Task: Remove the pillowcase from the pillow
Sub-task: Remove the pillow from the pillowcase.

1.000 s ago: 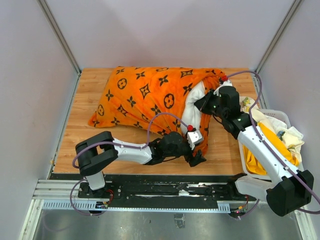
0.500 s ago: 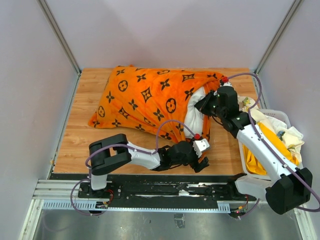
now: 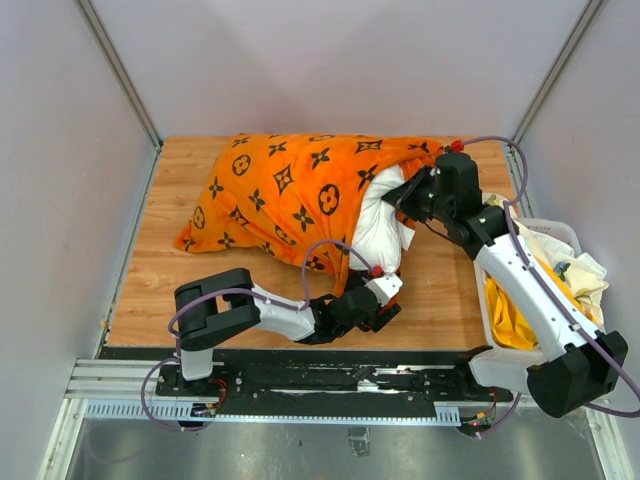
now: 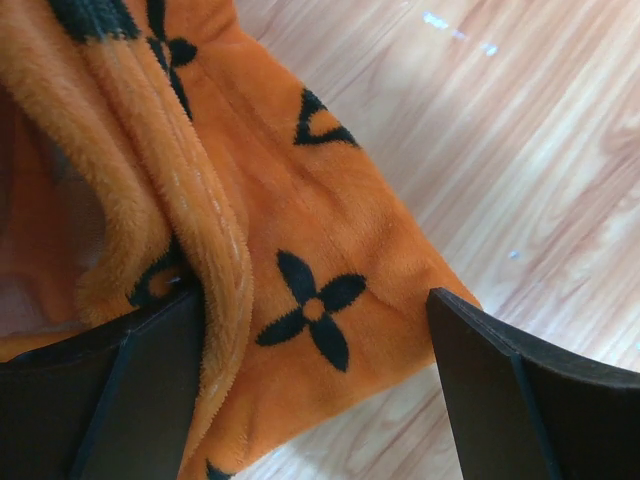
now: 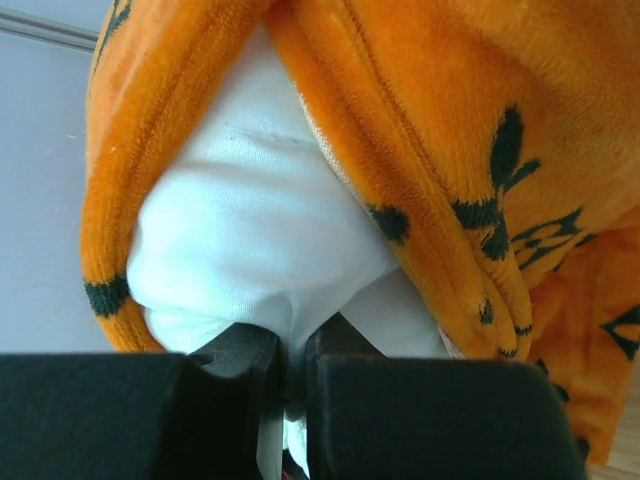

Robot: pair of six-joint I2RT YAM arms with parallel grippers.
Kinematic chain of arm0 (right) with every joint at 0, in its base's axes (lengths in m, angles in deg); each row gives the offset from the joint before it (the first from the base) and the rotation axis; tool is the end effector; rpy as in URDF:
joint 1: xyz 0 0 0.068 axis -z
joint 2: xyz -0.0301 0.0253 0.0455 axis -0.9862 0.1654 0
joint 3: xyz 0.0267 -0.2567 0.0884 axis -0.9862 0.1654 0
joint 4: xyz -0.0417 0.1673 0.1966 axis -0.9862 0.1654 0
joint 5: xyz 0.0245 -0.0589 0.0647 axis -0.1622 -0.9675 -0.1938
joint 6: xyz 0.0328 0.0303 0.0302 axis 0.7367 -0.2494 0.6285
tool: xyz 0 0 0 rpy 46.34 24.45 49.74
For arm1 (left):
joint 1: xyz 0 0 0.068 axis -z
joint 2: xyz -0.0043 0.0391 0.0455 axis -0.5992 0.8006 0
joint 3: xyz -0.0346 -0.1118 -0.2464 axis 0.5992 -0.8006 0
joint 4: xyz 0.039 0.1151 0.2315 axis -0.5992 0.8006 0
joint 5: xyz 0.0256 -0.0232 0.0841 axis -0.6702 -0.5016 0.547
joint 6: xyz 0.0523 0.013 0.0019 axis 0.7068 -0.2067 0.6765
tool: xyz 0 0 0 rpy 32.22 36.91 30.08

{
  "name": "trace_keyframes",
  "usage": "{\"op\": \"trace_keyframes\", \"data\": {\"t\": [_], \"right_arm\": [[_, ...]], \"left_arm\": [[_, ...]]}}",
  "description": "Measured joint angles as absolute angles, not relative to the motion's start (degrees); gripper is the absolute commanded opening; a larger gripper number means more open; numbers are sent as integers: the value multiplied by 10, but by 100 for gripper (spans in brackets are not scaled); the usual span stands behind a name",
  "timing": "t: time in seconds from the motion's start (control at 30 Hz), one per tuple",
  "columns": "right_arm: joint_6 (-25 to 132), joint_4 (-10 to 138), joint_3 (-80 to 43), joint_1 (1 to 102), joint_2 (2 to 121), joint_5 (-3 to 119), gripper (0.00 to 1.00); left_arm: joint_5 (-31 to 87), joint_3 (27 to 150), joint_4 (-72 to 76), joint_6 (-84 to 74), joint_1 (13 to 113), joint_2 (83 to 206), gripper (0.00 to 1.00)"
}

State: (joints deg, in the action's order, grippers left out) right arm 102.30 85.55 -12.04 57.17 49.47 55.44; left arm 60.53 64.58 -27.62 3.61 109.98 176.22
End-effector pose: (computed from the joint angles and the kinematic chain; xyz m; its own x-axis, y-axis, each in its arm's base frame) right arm 0.2486 0.1106 0.3794 -0.5825 0.6450 -0.4946 0.0159 0.6175 0.7864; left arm 0.1215 -0.3509 0.1385 -0.1729 0.4039 -0.8983 0.7567 0.6383 0.1414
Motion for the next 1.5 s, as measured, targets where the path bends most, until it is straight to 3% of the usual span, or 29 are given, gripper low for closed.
{"op": "trace_keyframes", "data": {"t": [0.23, 0.53, 0.73, 0.97, 1.33, 1.5], "right_arm": [[1063, 845, -110, 528, 494, 513, 1], [1073, 804, -90, 441, 457, 407, 1], [1083, 809, -69, 444, 440, 395, 1], [1098, 817, -44, 507, 384, 446, 1], [1063, 840, -52, 517, 417, 456, 1], [1043, 851, -46, 516, 418, 456, 1]], "left_arm": [[601, 639, -247, 41, 1096, 1720, 90], [599, 729, -242, 60, 1104, 1753, 89], [628, 668, -283, 78, 1123, 1732, 97], [582, 500, -326, 72, 1112, 1549, 97], [312, 474, -233, 12, 1026, 1162, 100], [280, 531, -179, 4, 957, 1122, 99]]}}
